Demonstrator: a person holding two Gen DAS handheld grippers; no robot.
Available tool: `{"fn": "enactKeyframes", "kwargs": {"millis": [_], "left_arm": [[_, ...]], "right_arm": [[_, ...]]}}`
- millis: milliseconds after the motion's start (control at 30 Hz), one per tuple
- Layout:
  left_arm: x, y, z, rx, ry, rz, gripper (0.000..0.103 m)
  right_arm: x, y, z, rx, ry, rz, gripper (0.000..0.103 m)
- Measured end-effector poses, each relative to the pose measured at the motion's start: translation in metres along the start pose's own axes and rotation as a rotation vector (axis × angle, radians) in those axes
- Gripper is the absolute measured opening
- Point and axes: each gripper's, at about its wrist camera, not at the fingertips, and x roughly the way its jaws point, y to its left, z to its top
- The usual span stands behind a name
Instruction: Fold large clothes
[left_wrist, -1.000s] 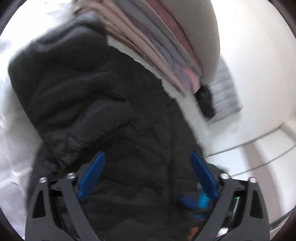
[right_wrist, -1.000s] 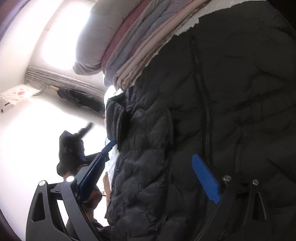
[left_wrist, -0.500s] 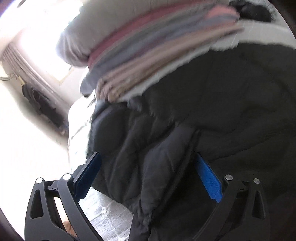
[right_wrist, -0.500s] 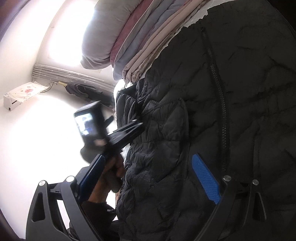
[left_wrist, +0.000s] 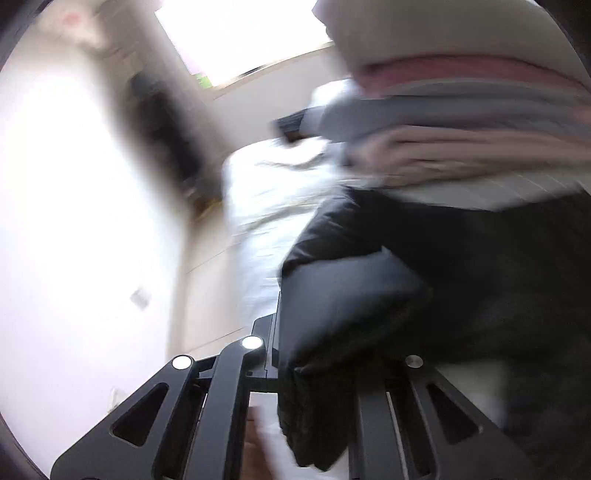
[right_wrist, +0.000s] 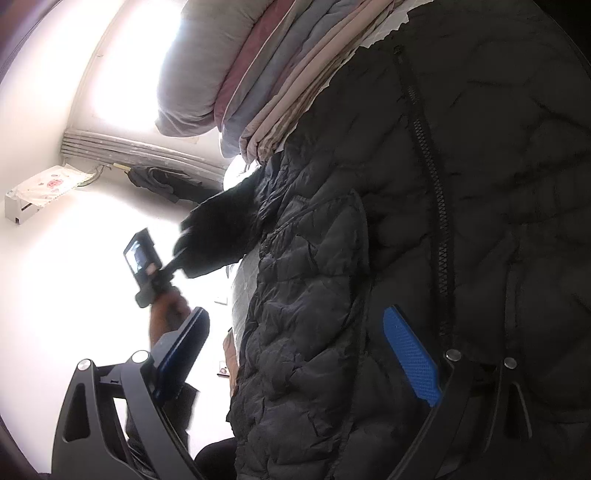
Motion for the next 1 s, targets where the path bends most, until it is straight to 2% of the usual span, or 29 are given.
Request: {"fn": "enactKeyframes", "kwargs": {"millis": [67, 100, 133, 167, 200, 267, 333, 367, 433, 500, 567, 700, 800, 900, 933, 1000], "left_arm": [[0.037, 0.041, 0.004, -0.038, 0.095, 0.055, 0.019], [0.058, 0.056, 0.002, -0.045, 0.164, 0.065, 0.038], [0.072, 0.065, -0.001, -0.056, 0.212, 0.081, 0.061], [0.083, 0.073, -0.005, -0.074, 0.258, 0.087, 0.067], [0.094, 0.086, -0.011, -0.132, 0.318, 0.028, 0.071], [0.092, 0.101, -0.022, -0.240, 0.340, -0.135, 0.075], [0.074, 0.107, -0.035, -0.375, 0.320, -0.445, 0.079], [0.060, 0.100, -0.042, -0.417, 0.295, -0.642, 0.079], [0.016, 0.075, -0.049, -0.435, 0.235, -1.015, 0.082], [-0.036, 0.042, -0.054, -0.401, 0.189, -1.236, 0.089], [-0.076, 0.008, -0.058, -0.361, 0.183, -1.387, 0.090], [-0.133, -0.047, -0.064, -0.316, 0.186, -1.577, 0.090], [-0.160, -0.078, -0.065, -0.310, 0.197, -1.768, 0.090], [-0.190, -0.099, -0.071, -0.243, 0.137, -1.830, 0.090], [-0.195, -0.098, -0.076, -0.223, 0.122, -1.821, 0.090], [-0.197, -0.109, -0.084, -0.199, 0.113, -1.734, 0.090]], "right_arm": [[0.002, -0.001, -0.001, -0.002, 0.005, -0.009, 0.092], [0.005, -0.001, -0.001, -0.004, 0.010, -0.017, 0.092], [0.007, -0.002, 0.000, -0.005, 0.014, -0.026, 0.092], [0.009, -0.003, 0.000, -0.005, 0.017, -0.033, 0.092], [0.011, -0.004, 0.000, -0.005, 0.021, -0.040, 0.092], [0.015, -0.005, 0.001, -0.004, 0.024, -0.056, 0.092], [0.016, -0.005, 0.001, -0.003, 0.021, -0.063, 0.092], [0.015, -0.006, 0.002, -0.004, 0.016, -0.066, 0.092], [0.015, -0.005, 0.002, -0.005, 0.008, -0.069, 0.092], [0.012, -0.004, 0.002, -0.005, -0.002, -0.069, 0.092], [0.009, -0.002, 0.001, -0.008, -0.012, -0.068, 0.092], [-0.003, 0.004, 0.000, -0.012, -0.040, -0.062, 0.092], [-0.017, 0.010, -0.001, -0.020, -0.063, -0.059, 0.092], [-0.034, 0.016, -0.003, -0.040, -0.086, -0.065, 0.092], [-0.038, 0.017, -0.003, -0.045, -0.090, -0.069, 0.092], [-0.055, 0.019, 0.000, -0.077, -0.115, -0.095, 0.092]]}}
